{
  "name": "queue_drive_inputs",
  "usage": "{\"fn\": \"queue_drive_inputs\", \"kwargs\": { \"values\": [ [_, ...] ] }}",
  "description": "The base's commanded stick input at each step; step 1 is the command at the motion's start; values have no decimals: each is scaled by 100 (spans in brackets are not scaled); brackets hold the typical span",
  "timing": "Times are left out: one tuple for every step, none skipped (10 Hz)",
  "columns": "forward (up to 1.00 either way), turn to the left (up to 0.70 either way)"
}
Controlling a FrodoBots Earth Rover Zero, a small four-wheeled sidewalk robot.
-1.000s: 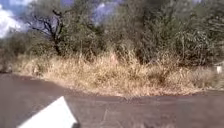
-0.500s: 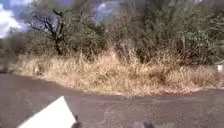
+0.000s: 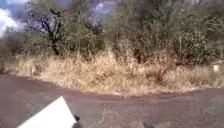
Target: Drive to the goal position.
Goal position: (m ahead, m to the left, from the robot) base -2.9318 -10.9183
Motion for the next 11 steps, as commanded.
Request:
{"fn": "queue_drive_inputs", "kwargs": {
  "values": [
    [0,-50],
    [0,-50],
    [0,-50],
    [0,-50],
    [0,-50],
    [0,-50],
    [0,-50],
    [0,-50],
    [0,-50],
    [0,-50],
    [0,-50]
  ]
}}
